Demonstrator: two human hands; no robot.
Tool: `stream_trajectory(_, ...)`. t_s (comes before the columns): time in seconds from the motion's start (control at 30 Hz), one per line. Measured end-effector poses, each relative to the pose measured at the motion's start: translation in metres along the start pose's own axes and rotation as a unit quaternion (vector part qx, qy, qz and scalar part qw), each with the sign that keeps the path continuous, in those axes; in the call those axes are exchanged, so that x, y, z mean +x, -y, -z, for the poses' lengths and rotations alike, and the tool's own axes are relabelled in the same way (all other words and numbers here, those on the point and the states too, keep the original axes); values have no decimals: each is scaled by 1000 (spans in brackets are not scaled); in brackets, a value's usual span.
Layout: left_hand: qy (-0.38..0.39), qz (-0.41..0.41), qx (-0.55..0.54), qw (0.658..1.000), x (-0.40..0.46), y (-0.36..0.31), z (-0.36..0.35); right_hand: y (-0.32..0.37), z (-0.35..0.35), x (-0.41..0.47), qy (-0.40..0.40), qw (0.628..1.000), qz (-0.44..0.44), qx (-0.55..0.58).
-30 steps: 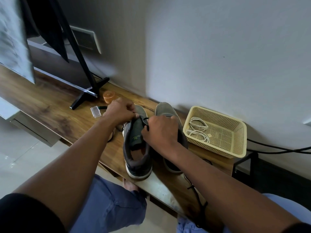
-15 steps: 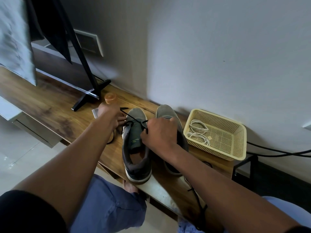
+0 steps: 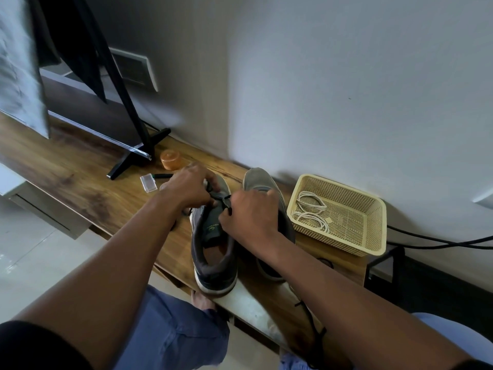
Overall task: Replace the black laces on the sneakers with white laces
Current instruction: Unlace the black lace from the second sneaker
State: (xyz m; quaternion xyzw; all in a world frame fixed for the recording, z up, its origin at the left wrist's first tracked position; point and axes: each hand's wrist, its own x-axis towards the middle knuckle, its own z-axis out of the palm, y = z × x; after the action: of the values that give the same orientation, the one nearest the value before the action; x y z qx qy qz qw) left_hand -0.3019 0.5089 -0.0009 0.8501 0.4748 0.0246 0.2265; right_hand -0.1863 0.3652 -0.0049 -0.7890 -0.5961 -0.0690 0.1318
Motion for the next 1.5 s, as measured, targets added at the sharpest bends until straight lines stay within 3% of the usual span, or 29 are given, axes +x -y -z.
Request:
stream_trajectory(0.17, -60, 6, 6, 998, 1, -3, -2, -1, 1, 0, 8, 1000, 8, 5)
stream_trajectory(0.33, -105, 75, -101, 986, -1, 2, -7, -3, 3, 3, 18, 1000, 14, 2)
stream_trajectory(0.6, -139, 251, -342, 895, 1, 8, -8, -3, 0, 2, 4, 1000, 0, 2)
stream_trajectory(0.77, -148, 244, -299, 910, -4, 6, -5, -1, 0, 2, -6, 1000, 4, -4)
stream_trajectory(0.97, -152, 287, -346, 880, -2, 5, -10, -2, -1, 2, 0, 1000, 3, -5)
stream_trajectory(1.1, -120, 301, -322, 889, -1, 6, -10, 1, -2, -2, 10, 1000, 5, 3)
stream_trajectory(1.2, -50, 241, -130, 960, -8, 7, 0, 1, -3, -3, 20, 1000, 3, 9)
stream_trajectory(1.3, -26, 175, 30, 984, -12, 7, 9, -2, -1, 2, 19, 1000, 3, 15)
stream_trajectory(1.5, -13, 25, 74, 997, -9, -6, 6, -2, -1, 0, 14, 1000, 2, 14)
